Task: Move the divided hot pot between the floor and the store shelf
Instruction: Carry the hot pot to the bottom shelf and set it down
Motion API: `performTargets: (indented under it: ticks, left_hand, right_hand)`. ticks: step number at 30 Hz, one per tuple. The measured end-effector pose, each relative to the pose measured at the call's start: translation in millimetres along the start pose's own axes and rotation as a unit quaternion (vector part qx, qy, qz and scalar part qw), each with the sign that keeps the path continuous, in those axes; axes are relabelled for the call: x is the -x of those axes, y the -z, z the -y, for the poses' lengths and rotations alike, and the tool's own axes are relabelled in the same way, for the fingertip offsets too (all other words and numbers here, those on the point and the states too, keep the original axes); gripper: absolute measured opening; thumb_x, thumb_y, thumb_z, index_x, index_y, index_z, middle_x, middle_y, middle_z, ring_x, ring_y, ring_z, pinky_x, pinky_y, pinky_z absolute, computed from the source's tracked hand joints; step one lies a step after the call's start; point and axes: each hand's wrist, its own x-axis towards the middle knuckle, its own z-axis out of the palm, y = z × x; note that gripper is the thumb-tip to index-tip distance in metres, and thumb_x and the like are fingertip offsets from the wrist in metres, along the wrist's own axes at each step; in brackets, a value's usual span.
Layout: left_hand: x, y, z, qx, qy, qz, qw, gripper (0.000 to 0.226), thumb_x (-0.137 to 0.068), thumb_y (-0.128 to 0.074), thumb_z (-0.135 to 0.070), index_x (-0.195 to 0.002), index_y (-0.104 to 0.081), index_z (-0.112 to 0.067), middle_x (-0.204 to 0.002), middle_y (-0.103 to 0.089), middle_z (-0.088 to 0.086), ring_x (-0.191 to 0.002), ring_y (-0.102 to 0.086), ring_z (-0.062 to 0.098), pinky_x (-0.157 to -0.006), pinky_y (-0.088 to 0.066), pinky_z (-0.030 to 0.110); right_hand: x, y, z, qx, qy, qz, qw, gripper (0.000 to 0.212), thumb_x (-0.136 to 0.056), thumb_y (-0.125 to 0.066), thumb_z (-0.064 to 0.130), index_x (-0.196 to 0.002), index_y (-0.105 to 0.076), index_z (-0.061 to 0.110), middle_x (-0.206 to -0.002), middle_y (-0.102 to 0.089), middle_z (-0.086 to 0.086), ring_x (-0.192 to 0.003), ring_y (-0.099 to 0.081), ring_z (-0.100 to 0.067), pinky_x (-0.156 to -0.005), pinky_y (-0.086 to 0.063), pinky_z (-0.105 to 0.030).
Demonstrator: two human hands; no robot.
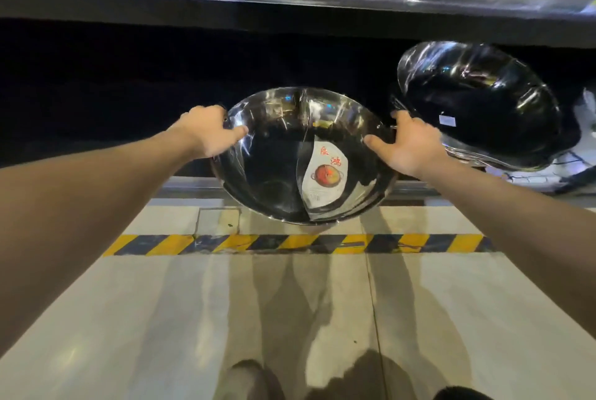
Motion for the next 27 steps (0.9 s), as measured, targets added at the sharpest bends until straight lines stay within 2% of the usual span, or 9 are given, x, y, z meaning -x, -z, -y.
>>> performTargets:
  ticks: [2, 4, 9, 13, 16, 18, 20, 22, 27]
  left_hand:
    - [0.3, -2.4, 1.1, -0.016, -0.007, -0.013, 1.000, 0.072, -0.085, -0.048, -0.064, -0.137, -0.048, -0.014, -0.128, -0.056, 0.022, -0.115, -0.053, 0.040, -0.098, -0.046, 0.053]
    - [8.7, -1.6, 0.0, -0.024, -0.009, -0.026, 0.999, 0.076, -0.086, -0.047, -0.063, -0.143, -0.042, -0.013, -0.137, -0.047, 0.024, -0.127, -0.043, 0.042, -0.105, -0.039, 0.053]
    - [68.7, 2.4, -2.7, 0.055, -0.013, -0.035, 0.998, 0.077, -0.082, -0.045, -0.071, -0.139, -0.044, -0.020, -0.139, -0.043, 0.014, -0.125, -0.046, 0.034, -0.104, -0.041, 0.050]
    - [128.8, -5.0, -8.7, 0.043, 0.019, 0.028, 0.999, 0.094, -0.069, -0.040, -0.088, -0.143, -0.036, -0.030, -0.144, -0.038, 0.006, -0.130, -0.043, 0.029, -0.101, -0.038, 0.047]
    - [149.0, -16.5, -17.6, 0.041, 0.010, 0.044, 0.998, 0.108, -0.064, -0.041, -0.092, -0.150, -0.023, -0.029, -0.152, -0.031, 0.004, -0.134, -0.039, 0.027, -0.101, -0.038, 0.047]
    - [146.3, -21.4, -21.4, 0.019, 0.003, 0.035, 0.999, 0.113, -0.066, -0.039, -0.092, -0.153, -0.016, -0.024, -0.155, -0.027, 0.006, -0.136, -0.038, 0.028, -0.104, -0.039, 0.050]
    - [138.6, -24.8, -22.1, -0.006, -0.001, 0.023, 1.000, 0.111, -0.066, -0.035, -0.092, -0.151, -0.024, -0.021, -0.152, -0.031, 0.009, -0.133, -0.040, 0.031, -0.103, -0.041, 0.053]
    - [131.1, -29.5, -20.8, -0.021, -0.006, 0.009, 1.000, 0.108, -0.067, -0.032, -0.092, -0.147, -0.030, -0.020, -0.149, -0.035, 0.010, -0.130, -0.042, 0.033, -0.101, -0.042, 0.055]
    - [104.6, -37.3, -1.6, -0.055, -0.011, -0.056, 0.997, 0.111, -0.069, -0.030, -0.092, -0.148, -0.028, -0.014, -0.148, -0.038, 0.011, -0.129, -0.043, 0.034, -0.097, -0.046, 0.054]
  right_hand:
    - [1.6, -8.3, -0.1, 0.009, 0.005, 0.012, 1.000, 0.093, -0.082, -0.044, 0.078, -0.151, -0.031, 0.018, -0.141, -0.049, -0.020, -0.132, -0.041, -0.047, -0.109, -0.029, -0.057]
    - [5.1, -10.2, 0.2, -0.013, -0.001, 0.022, 1.000, 0.088, -0.085, -0.047, 0.074, -0.152, -0.030, 0.019, -0.145, -0.045, -0.020, -0.133, -0.039, -0.047, -0.108, -0.032, -0.058]
    - [40.7, 15.0, 10.5, -0.026, 0.016, -0.026, 0.999, 0.081, -0.088, -0.041, 0.073, -0.143, -0.043, 0.015, -0.141, -0.045, -0.023, -0.130, -0.038, -0.049, -0.101, -0.038, -0.056]
    - [107.2, 20.5, 26.8, 0.013, 0.038, 0.009, 0.999, 0.103, -0.075, -0.031, 0.092, -0.125, -0.054, 0.004, -0.124, -0.057, -0.022, -0.116, -0.049, -0.044, -0.098, -0.041, -0.052]
    - [140.6, 10.7, 37.3, -0.001, 0.036, 0.052, 0.998, 0.117, -0.066, -0.036, 0.096, -0.134, -0.046, 0.002, -0.127, -0.053, -0.019, -0.118, -0.047, -0.038, -0.098, -0.043, -0.049]
    - [145.3, 4.2, 40.9, -0.010, 0.046, 0.049, 0.998, 0.122, -0.064, -0.038, 0.096, -0.139, -0.040, 0.000, -0.128, -0.051, -0.017, -0.120, -0.046, -0.036, -0.097, -0.043, -0.045]
    - [139.0, 1.8, 42.0, -0.021, 0.043, 0.039, 0.998, 0.124, -0.064, -0.040, 0.096, -0.142, -0.037, 0.000, -0.129, -0.050, -0.017, -0.122, -0.045, -0.036, -0.095, -0.045, -0.046]
    - [128.6, 0.2, 42.6, -0.002, 0.049, 0.040, 0.998, 0.122, -0.066, -0.043, 0.095, -0.142, -0.038, -0.001, -0.131, -0.051, -0.017, -0.123, -0.045, -0.036, -0.095, -0.045, -0.045]
    - [99.2, -10.4, 52.2, 0.039, 0.067, 0.035, 0.996, 0.116, -0.069, -0.041, 0.095, -0.138, -0.044, 0.001, -0.128, -0.055, -0.017, -0.120, -0.048, -0.034, -0.090, -0.047, -0.043]
